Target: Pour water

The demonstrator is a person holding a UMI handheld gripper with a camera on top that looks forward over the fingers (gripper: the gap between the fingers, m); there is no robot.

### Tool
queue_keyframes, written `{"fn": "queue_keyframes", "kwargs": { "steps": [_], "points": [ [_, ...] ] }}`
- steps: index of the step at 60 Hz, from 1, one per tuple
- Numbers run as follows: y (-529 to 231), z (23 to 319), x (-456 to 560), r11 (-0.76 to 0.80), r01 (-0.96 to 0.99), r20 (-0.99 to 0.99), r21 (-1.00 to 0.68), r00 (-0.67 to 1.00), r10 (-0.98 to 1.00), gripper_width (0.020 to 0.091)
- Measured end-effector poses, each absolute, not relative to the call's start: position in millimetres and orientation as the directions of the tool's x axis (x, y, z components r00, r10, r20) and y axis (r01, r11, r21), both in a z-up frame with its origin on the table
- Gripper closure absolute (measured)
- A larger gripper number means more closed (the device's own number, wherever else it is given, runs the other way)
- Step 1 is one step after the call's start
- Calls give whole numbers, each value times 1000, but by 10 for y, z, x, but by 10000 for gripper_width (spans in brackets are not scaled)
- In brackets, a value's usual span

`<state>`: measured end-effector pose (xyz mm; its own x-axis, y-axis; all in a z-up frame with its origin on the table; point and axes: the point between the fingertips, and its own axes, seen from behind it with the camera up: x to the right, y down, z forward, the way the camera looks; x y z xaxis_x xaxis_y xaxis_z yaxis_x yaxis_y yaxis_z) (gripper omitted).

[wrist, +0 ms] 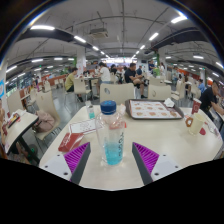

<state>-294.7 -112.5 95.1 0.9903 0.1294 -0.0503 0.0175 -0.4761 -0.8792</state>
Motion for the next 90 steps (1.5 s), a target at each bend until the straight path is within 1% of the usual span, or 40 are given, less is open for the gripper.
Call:
{"fn": "queue_keyframes", "kwargs": {
  "steps": [5,8,10,13,16,17,18,21,26,27,28,29,30,32,33,36,40,45,50,57,64,71,78,79,88,89,90],
  "points": [
    [-870,875,-2990,-458,7,-45,-889,994,102,261],
    [-745,818,-3001,-448,10,-36,-894,995,94,288],
    [-652,768,-2992,-441,17,-28,-897,995,94,320],
    [-596,702,-3022,-435,28,-15,-900,995,95,386],
    [-543,694,-3045,-420,30,-13,-907,995,99,469],
    [-527,696,-3056,-412,30,-12,-911,995,99,513],
    [-510,707,-3046,-405,31,-9,-914,995,97,531],
    [-491,715,-3035,-401,24,-14,-916,996,91,541],
    [-488,713,-3037,-399,12,-27,-917,996,91,611],
    [-491,714,-3034,-399,11,-28,-917,995,92,612],
    [-492,717,-3035,-400,11,-29,-917,995,93,639],
    [-488,706,-3040,-401,10,-29,-916,995,93,642],
    [-489,714,-3035,-403,9,-31,-915,995,93,664],
    [-493,719,-3024,-411,7,-33,-912,995,91,678],
    [-495,719,-3019,-416,9,-32,-909,995,92,701],
    [-496,745,-3014,-426,4,-41,-905,995,95,702],
    [-503,837,-2985,-426,-10,-58,-905,993,99,701],
    [-485,1054,-2888,-403,-31,-83,-915,990,113,703],
    [-424,1382,-2730,-383,-111,-168,-917,979,118,703],
    [-250,1908,-2374,-360,-305,-366,-882,924,114,705],
    [-10,2356,-1895,-354,-559,-622,-750,778,91,703],
    [227,2614,-1315,-355,-733,-797,-580,600,62,702],
    [519,2562,-763,-365,-885,-951,-289,308,6,703],
    [472,2607,-687,-364,-899,-965,-242,263,-7,702],
    [709,2286,-158,-332,-934,-990,133,-108,-94,703],
    [665,2303,-84,-324,-931,-984,171,-144,-104,702],
    [728,2226,-62,-315,-929,-979,197,-170,-111,703]
  ]
}}
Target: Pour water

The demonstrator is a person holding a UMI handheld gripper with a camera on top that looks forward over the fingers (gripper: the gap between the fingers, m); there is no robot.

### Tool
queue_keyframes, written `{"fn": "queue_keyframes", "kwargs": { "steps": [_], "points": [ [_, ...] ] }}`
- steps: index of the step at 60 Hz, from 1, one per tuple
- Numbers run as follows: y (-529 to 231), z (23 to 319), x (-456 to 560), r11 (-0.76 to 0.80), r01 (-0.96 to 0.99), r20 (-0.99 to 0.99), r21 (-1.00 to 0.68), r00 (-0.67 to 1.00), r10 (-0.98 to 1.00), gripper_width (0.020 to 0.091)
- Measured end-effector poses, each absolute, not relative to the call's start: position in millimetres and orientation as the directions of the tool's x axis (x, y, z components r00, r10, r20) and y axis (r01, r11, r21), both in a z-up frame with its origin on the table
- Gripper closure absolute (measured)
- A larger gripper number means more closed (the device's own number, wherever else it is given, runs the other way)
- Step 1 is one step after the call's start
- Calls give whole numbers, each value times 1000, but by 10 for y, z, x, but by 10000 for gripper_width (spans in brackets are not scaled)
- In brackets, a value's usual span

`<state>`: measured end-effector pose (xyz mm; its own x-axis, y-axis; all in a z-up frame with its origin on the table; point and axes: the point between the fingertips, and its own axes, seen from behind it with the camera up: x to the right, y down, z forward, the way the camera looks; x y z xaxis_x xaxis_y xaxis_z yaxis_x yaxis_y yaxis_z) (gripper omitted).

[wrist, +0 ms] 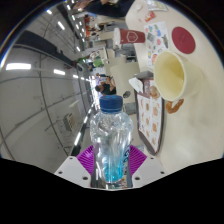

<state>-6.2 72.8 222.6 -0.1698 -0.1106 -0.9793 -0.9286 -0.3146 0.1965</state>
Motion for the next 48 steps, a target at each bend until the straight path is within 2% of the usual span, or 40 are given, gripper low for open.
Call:
{"fn": "queue_keyframes", "kwargs": {
  "steps": [11,19,23,30,37,43,48],
  "points": [
    [824,1855,213,-265,-826,-867,497,-464,-181,706],
    [791,1730,239,-273,-810,-853,519,-472,-223,706],
    [783,1740,230,-292,-827,-875,480,-425,-232,704],
    [649,1937,248,-380,-892,-964,244,-179,-198,704],
    [691,2285,522,-420,-901,-984,-112,159,-80,701],
    [773,2623,868,-371,-800,-866,-471,500,21,701],
    [836,2831,1260,-302,-666,-712,-682,699,65,702]
  ]
}}
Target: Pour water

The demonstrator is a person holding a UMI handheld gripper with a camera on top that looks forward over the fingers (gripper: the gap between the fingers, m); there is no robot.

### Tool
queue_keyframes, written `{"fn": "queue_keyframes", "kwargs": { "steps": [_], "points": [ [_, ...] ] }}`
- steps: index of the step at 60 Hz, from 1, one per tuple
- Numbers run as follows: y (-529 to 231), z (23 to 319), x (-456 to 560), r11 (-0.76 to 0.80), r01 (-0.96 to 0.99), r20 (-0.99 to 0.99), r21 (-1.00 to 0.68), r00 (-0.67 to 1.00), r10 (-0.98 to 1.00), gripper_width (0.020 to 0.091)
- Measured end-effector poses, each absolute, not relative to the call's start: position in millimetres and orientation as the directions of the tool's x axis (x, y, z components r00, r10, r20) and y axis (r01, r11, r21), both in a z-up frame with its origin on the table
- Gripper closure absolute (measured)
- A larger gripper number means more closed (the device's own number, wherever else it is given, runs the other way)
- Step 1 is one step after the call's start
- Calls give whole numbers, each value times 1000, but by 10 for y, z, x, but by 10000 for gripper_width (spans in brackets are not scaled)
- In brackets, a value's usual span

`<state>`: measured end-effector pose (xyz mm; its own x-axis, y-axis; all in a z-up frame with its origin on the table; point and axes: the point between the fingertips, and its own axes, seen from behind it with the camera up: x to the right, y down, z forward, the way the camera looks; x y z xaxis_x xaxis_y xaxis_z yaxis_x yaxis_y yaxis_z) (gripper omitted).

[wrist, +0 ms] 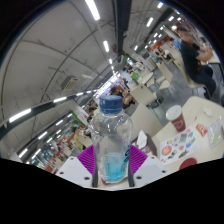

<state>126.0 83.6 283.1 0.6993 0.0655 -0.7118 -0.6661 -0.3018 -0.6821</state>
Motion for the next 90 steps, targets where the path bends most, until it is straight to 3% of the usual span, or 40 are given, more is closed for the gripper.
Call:
{"fn": "queue_keyframes", "kwargs": {
  "steps": [6,14,21,22,30,44,51,62,64,68,71,90],
  "points": [
    [841,2985,1758,-218,-447,-467,-868,883,50,702],
    [894,2704,2348,-205,-152,-152,-967,988,-18,703],
    [934,2174,2534,-272,3,11,-962,1000,-28,703],
    [914,1982,2572,-281,16,25,-959,999,-26,705],
    [874,1292,2526,-375,35,42,-926,999,-11,704],
    [707,661,2615,-446,-4,13,-895,999,-35,696],
    [654,674,2617,-417,-10,9,-909,999,-42,687],
    [652,635,2619,-448,-3,21,-894,999,-50,536],
    [621,630,2643,-464,6,36,-886,998,-56,491],
    [584,642,2683,-474,29,67,-880,996,-63,321],
    [503,673,2703,-482,39,84,-876,994,-71,256],
    [-300,898,2478,-566,28,89,-824,993,-80,256]
  ]
}}
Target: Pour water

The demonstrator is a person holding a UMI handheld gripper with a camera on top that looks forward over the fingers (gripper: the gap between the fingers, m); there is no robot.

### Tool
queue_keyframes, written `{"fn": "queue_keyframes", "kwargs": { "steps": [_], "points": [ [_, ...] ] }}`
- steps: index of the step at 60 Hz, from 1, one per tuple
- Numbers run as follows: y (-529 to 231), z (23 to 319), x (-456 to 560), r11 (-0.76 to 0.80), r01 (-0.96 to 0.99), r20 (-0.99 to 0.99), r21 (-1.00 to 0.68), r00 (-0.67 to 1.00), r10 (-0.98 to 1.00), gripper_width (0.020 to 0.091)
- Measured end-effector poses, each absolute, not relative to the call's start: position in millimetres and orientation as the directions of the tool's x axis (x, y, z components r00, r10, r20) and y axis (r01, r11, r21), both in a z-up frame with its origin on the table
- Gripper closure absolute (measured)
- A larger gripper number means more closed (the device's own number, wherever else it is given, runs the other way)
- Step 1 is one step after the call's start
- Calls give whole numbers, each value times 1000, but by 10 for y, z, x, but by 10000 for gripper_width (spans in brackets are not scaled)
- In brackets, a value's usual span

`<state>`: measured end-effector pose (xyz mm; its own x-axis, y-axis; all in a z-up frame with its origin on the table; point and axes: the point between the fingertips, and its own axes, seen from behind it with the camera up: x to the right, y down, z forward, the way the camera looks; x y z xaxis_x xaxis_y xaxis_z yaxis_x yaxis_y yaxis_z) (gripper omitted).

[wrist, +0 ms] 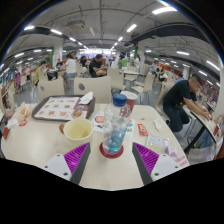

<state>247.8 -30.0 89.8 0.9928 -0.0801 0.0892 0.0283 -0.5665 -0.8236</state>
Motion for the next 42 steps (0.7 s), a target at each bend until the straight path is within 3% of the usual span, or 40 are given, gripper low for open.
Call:
{"fn": "queue_keyframes", "kwargs": {
  "steps": [21,42],
  "points": [
    [-1469,1473,1746,-612,-71,18,-787,990,-138,254],
    [-1702,1617,1544,-612,3,64,-791,995,-77,254]
  ]
}}
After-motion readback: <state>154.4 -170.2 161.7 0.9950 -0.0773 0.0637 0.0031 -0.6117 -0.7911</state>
